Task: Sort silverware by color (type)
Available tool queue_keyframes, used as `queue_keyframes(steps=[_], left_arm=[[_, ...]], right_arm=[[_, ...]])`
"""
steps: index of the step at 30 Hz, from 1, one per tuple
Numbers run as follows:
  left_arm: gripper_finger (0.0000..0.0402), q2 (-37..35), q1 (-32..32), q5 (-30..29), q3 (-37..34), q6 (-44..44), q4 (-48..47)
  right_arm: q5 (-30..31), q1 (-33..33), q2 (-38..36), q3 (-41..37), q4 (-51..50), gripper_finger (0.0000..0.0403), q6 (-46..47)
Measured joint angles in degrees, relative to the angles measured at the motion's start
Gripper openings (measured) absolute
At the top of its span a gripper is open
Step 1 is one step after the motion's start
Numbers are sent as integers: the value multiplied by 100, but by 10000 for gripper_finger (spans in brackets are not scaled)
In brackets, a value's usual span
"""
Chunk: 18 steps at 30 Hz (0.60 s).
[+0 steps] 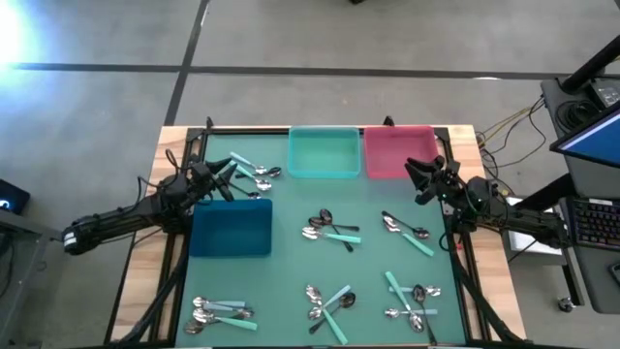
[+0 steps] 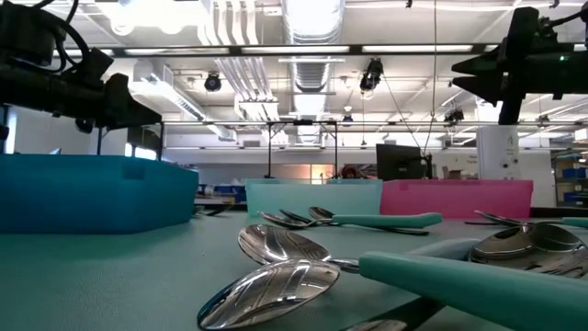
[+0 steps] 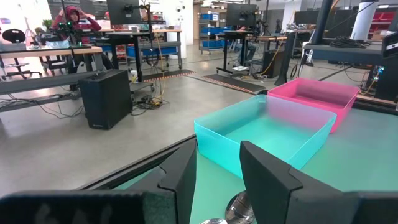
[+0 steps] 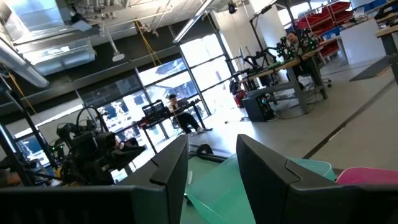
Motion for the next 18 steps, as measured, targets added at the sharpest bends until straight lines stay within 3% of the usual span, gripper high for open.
queue_keyframes(steps=[18], left_arm=[[109,2,-1,0,-2,2,1]], right_arm=[[-63,2,65,1,-190,128,97]])
